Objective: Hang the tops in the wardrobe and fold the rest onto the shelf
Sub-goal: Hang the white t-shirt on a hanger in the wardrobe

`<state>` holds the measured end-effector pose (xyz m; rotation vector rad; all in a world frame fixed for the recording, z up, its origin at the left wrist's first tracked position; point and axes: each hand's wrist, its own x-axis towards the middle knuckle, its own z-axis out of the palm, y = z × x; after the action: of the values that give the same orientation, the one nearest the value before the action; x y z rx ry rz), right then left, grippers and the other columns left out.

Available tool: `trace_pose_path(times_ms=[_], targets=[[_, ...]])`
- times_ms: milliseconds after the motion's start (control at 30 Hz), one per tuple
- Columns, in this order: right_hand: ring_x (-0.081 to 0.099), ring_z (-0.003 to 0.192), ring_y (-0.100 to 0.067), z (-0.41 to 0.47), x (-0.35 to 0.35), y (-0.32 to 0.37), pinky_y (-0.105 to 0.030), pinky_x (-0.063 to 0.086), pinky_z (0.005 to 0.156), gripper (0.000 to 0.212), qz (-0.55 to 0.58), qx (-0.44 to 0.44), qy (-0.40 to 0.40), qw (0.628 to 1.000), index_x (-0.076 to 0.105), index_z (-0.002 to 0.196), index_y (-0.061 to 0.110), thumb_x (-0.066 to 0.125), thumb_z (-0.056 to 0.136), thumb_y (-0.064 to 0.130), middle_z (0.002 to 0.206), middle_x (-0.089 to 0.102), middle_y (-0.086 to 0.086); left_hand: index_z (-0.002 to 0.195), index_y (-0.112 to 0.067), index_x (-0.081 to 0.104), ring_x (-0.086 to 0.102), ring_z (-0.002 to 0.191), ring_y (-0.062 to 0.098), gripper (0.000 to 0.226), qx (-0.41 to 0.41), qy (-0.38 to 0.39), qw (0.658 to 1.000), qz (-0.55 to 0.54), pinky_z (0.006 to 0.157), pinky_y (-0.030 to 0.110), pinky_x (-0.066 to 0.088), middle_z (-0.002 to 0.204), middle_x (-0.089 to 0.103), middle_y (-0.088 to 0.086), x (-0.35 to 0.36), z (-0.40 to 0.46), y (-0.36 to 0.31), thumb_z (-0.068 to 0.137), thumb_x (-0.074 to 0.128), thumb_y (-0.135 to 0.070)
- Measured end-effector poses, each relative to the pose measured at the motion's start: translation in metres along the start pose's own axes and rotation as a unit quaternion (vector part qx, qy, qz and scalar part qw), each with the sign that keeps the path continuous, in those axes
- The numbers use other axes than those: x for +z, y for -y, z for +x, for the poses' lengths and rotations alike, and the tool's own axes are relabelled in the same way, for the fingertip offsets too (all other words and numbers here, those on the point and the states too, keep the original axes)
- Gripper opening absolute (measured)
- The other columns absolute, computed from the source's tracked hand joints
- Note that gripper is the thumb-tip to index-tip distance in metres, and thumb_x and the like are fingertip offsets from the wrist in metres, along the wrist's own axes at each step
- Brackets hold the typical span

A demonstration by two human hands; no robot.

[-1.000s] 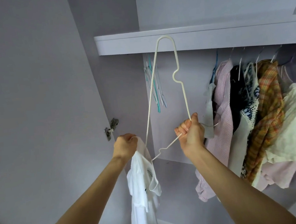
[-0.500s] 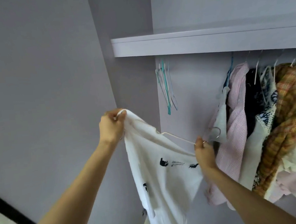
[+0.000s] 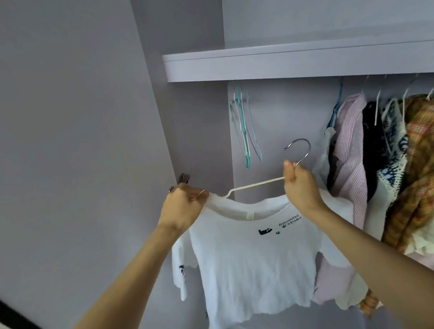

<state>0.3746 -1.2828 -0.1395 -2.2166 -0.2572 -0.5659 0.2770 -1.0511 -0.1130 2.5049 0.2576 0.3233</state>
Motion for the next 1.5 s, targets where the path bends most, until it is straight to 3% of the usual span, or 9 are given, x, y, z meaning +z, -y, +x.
trace_pose_path(times_ms=[167, 433, 533, 733, 800, 933, 1100, 1233, 1500], targets=[[0.059, 0.075, -0.043, -0.033, 0.018, 0.008, -0.039, 0.038, 0.063, 0.024, -0.114, -0.138, 0.17, 0.969, 0.059, 0.085, -0.001, 0.04, 0.098, 0.006, 0.08, 0.062, -0.024, 0.078, -0.009, 0.067, 0.056, 0.096, 0.03, 0.031, 0.015, 0.005, 1.0, 0.023, 0.081, 0.032, 0.042, 0.103, 0.06, 0.002, 0.007, 0.003, -0.003, 0.094, 0.051, -0.03], [0.056, 0.081, -0.046, -0.002, 0.003, 0.006, -0.043, 0.04, 0.074, 0.039, -0.013, -0.006, 0.07, 0.997, 0.053, 0.081, -0.011, 0.035, 0.101, 0.017, 0.079, 0.061, -0.031, 0.138, -0.026, 0.046, 0.047, 0.126, 0.014, 0.048, 0.039, 0.064, 0.996, -0.037, 0.108, 0.039, 0.034, 0.138, 0.045, -0.004, 0.007, 0.004, 0.03, 0.093, 0.054, -0.041], [0.056, 0.085, -0.044, 0.0, 0.002, 0.015, -0.042, 0.041, 0.077, 0.039, -0.004, -0.001, 0.084, 0.996, 0.053, 0.082, -0.01, 0.035, 0.101, 0.018, 0.085, 0.063, -0.03, 0.131, -0.022, 0.054, 0.052, 0.122, 0.02, 0.037, 0.065, 0.067, 0.995, 0.018, 0.101, 0.037, 0.04, 0.132, 0.055, -0.002, 0.014, 0.003, 0.037, 0.095, 0.053, -0.032], [0.055, 0.083, -0.042, -0.002, 0.006, 0.027, -0.04, 0.038, 0.074, 0.034, -0.007, 0.003, 0.106, 0.994, 0.045, 0.073, 0.004, 0.035, 0.101, 0.02, 0.083, 0.062, -0.028, 0.087, -0.014, 0.067, 0.054, 0.072, 0.029, 0.021, 0.143, 0.036, 0.988, 0.045, 0.06, 0.028, 0.035, 0.069, 0.056, -0.006, 0.028, 0.008, 0.022, 0.097, 0.049, -0.017], [0.055, 0.084, -0.042, -0.002, 0.002, 0.026, -0.039, 0.037, 0.075, 0.034, -0.013, 0.011, 0.103, 0.995, 0.045, 0.073, 0.004, 0.035, 0.102, 0.019, 0.084, 0.062, -0.029, 0.087, -0.019, 0.066, 0.049, 0.067, 0.028, 0.019, 0.147, 0.044, 0.988, 0.017, 0.062, 0.029, 0.038, 0.066, 0.055, -0.006, 0.027, 0.011, 0.023, 0.097, 0.051, -0.021], [0.056, 0.088, -0.042, 0.001, -0.015, 0.017, -0.039, 0.037, 0.078, 0.04, -0.02, 0.037, 0.075, 0.996, 0.053, 0.08, -0.008, 0.034, 0.102, 0.019, 0.088, 0.063, -0.029, 0.12, -0.029, 0.064, 0.061, 0.105, 0.024, 0.031, 0.134, 0.026, 0.991, 0.013, 0.084, 0.027, 0.046, 0.112, 0.069, -0.003, 0.017, 0.017, 0.033, 0.092, 0.057, -0.039], [0.056, 0.088, -0.041, -0.002, -0.023, 0.015, -0.038, 0.037, 0.076, 0.041, -0.024, 0.04, 0.073, 0.996, 0.054, 0.079, -0.008, 0.034, 0.102, 0.019, 0.087, 0.063, -0.029, 0.11, -0.038, 0.069, 0.064, 0.105, 0.017, 0.022, 0.141, 0.014, 0.99, 0.013, 0.086, 0.031, 0.049, 0.108, 0.071, -0.01, 0.018, 0.018, 0.036, 0.094, 0.055, -0.036], [0.055, 0.082, -0.042, -0.008, -0.024, 0.017, -0.036, 0.032, 0.07, 0.043, -0.047, 0.025, 0.069, 0.996, 0.035, 0.059, 0.015, 0.035, 0.102, 0.019, 0.077, 0.06, -0.026, 0.106, -0.04, 0.07, 0.064, 0.104, 0.014, 0.021, 0.14, -0.008, 0.99, -0.004, 0.084, 0.028, 0.049, 0.104, 0.071, -0.014, 0.025, 0.012, 0.035, 0.092, 0.058, -0.031], [0.05, 0.073, -0.04, -0.017, -0.017, 0.019, -0.031, 0.021, 0.062, 0.045, -0.071, 0.013, 0.081, 0.994, 0.027, 0.057, 0.021, 0.037, 0.101, 0.02, 0.066, 0.051, -0.019, 0.096, -0.033, 0.074, 0.063, 0.08, 0.028, 0.025, 0.146, -0.024, 0.989, 0.01, 0.073, 0.03, 0.05, 0.07, 0.067, 0.001, 0.023, 0.01, 0.026, 0.091, 0.051, -0.043]])
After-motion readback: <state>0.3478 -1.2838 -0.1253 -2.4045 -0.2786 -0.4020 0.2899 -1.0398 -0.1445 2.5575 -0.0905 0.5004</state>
